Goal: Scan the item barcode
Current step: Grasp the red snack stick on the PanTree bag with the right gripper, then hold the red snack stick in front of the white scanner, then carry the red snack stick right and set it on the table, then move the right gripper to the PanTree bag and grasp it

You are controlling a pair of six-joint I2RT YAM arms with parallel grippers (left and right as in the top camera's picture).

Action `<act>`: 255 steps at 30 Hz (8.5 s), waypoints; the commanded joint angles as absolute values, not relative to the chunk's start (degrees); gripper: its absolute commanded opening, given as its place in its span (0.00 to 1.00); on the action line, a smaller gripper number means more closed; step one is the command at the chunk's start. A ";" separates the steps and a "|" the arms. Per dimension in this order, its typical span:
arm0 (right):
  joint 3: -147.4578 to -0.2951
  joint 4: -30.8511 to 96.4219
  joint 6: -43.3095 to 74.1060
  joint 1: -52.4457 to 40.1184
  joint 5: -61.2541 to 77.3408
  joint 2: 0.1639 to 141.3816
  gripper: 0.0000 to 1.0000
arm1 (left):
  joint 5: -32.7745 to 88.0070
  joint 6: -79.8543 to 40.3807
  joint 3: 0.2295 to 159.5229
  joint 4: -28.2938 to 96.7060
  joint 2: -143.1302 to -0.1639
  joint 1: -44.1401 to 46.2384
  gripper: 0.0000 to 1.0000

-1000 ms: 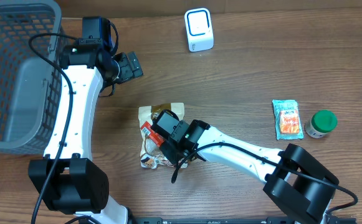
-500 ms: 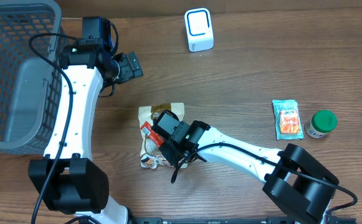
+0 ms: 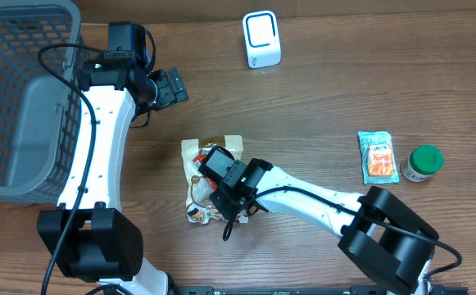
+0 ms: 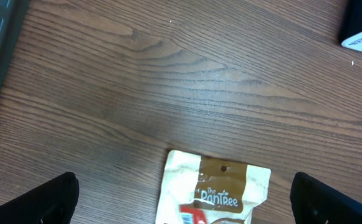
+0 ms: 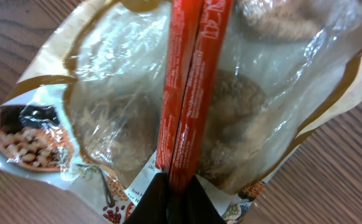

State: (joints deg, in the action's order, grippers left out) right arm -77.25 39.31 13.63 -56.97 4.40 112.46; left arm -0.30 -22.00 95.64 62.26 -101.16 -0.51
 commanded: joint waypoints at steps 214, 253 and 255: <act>-80.62 24.10 21.06 -53.91 -1.72 112.60 0.45 | -0.60 -20.75 96.47 62.33 -100.03 -0.73 1.00; -80.58 38.79 39.64 -48.62 -12.14 106.83 0.36 | -0.60 -20.75 96.47 62.33 -100.03 -0.73 1.00; -80.40 40.95 41.93 -48.62 -10.55 106.89 0.30 | -0.60 -20.75 96.47 62.33 -100.03 -0.73 1.00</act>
